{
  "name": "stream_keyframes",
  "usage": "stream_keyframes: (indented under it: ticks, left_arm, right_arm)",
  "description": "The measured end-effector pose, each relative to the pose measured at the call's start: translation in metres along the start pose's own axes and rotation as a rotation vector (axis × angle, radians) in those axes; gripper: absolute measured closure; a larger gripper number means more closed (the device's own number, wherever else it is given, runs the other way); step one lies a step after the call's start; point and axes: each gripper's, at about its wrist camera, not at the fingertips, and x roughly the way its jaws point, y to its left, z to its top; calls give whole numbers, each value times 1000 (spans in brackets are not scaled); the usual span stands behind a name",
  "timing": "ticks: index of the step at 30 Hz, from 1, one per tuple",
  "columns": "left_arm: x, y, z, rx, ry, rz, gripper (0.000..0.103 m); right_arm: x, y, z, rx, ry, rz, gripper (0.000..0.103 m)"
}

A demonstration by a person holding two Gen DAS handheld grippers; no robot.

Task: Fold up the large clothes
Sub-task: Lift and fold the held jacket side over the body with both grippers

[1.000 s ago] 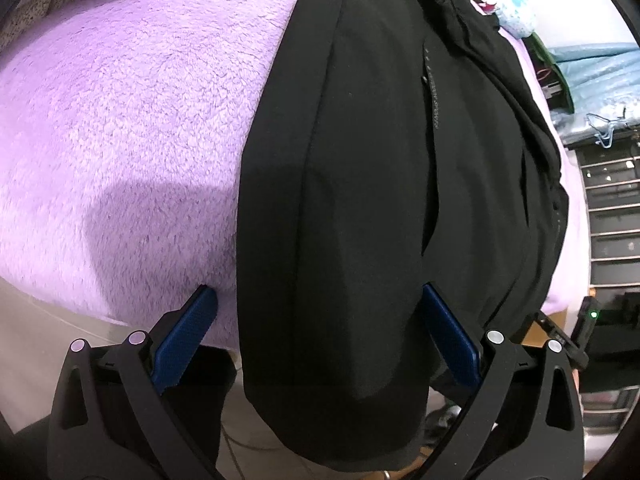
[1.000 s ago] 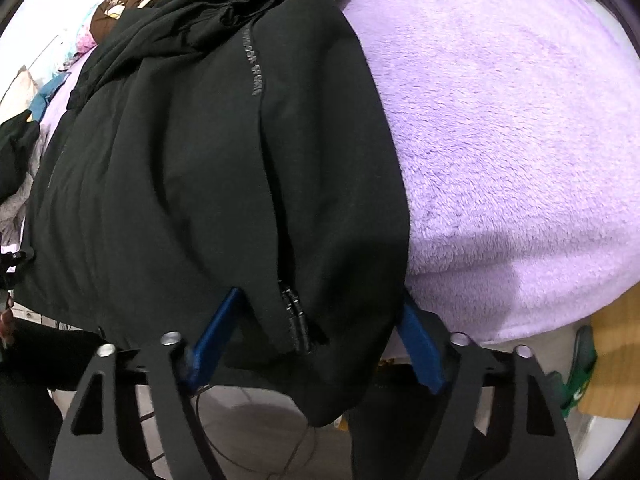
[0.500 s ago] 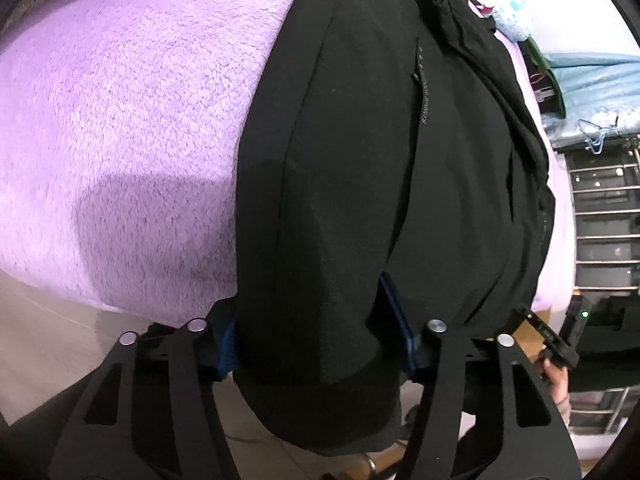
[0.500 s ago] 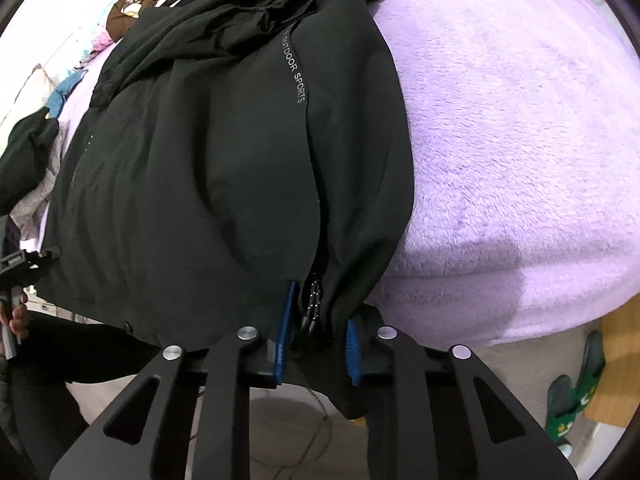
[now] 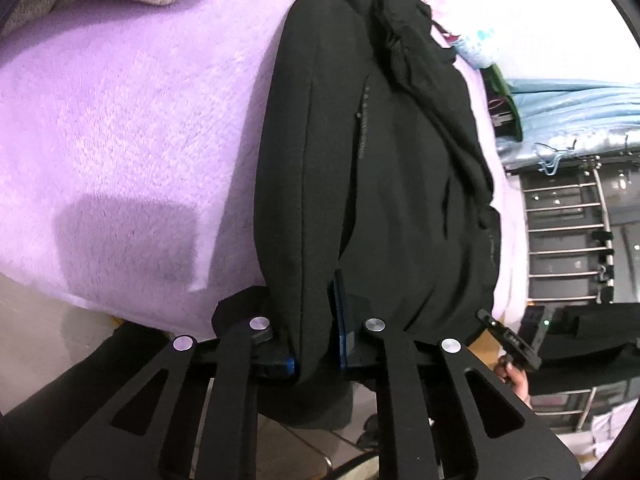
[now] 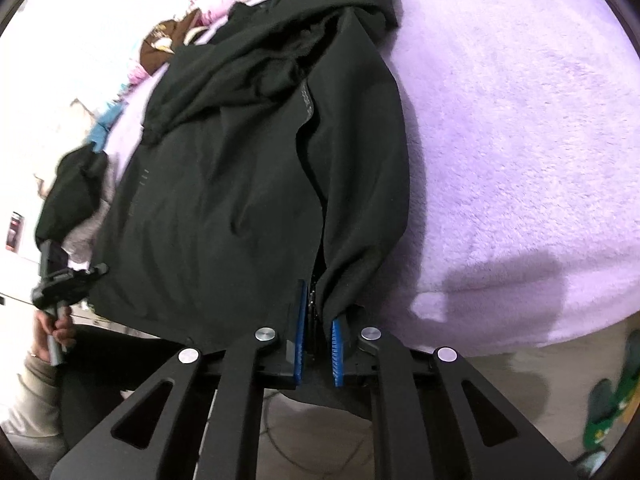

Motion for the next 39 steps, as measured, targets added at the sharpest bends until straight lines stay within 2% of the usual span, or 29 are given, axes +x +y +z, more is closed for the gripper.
stream_keyframes:
  ticks: [5,8,12,16,26,39]
  left_arm:
    - [-10,0,1,-18,-4,-35,93]
    - [-9,-9,5,-38,1,-42,94]
    - [-17,-8,7,-115,3,-89,96]
    - [-31,-14,13,-121,-11,-125,96]
    - [-61,-45,40,-116,-36,-175,98]
    - [-87,-96,113,-97,-63,-200,98]
  right_arm:
    - [-15,-2,6,11,-26,66,94]
    - [-21,4,11,16,-59,134,94]
    - [-31,5,19,49,-119,236,94]
    - [-40,10,32,81,-176,313,94]
    - [-67,33,61,26,-242,360,94]
    - [-87,21,124,92,-294,446,94]
